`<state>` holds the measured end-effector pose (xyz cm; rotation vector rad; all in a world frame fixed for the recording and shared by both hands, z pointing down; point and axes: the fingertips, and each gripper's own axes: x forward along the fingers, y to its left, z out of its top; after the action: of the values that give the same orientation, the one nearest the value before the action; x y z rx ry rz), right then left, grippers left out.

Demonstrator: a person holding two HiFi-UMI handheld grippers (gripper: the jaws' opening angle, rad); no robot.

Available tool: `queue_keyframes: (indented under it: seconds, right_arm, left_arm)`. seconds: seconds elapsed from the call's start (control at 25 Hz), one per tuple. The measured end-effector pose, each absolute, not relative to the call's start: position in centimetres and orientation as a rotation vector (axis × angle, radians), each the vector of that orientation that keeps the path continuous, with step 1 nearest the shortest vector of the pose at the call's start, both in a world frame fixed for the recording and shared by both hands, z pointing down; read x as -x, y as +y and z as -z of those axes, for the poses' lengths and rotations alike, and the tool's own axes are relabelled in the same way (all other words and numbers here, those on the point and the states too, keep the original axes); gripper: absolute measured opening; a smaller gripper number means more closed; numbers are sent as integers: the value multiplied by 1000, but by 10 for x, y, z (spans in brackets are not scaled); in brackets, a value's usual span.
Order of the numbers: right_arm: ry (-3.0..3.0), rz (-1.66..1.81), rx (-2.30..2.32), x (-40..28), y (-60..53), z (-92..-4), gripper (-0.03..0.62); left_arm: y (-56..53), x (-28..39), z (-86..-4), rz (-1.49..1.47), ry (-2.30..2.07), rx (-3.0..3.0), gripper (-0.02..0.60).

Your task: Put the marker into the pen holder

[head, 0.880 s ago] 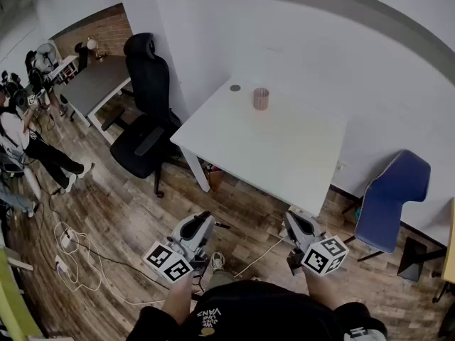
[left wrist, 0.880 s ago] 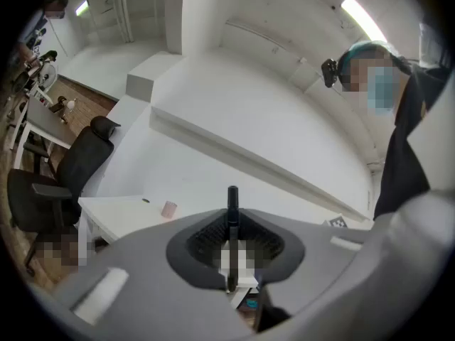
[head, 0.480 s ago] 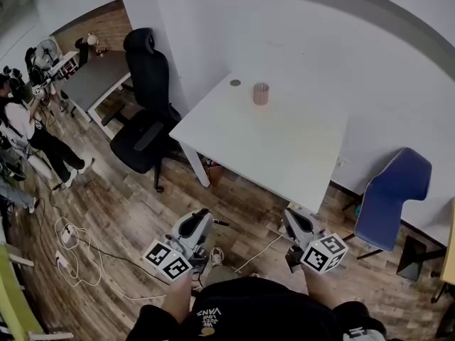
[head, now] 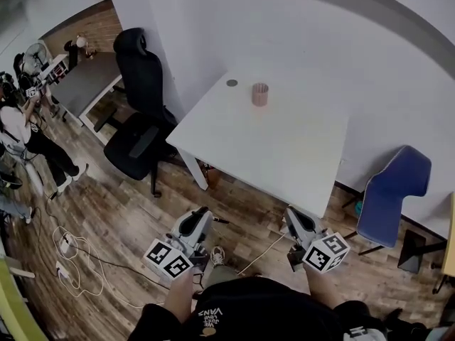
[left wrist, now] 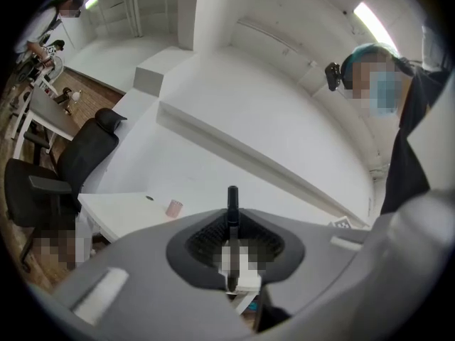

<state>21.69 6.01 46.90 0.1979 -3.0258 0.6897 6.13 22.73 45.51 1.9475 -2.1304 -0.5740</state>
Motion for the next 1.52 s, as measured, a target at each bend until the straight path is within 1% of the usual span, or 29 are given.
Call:
queue_keyframes:
  seconds: [0.4,0.76,0.96,1.08,1.52]
  right_arm:
    - [-3021,-700,-376,-138,51,-467,1]
    - [-3034,-730,-538,-83,49,-467,2]
    - [-3001,-734,-608,-68,47,-466,0]
    - [-2985,-740,-624,-65,37,-471,2]
    - [-2982,-767,-582,-36,-31,-475,0]
  left_arm:
    - [207,28,-452,552,-2009,-2040,89]
    - [201,100,-449,521,-1913,-2113,89]
    - [194,126,-452,528,-1884,-2118,89]
    - [184,131,-457,539,-1865,-2109,89]
    - [128,151,-454,530,-1902,-2082,89]
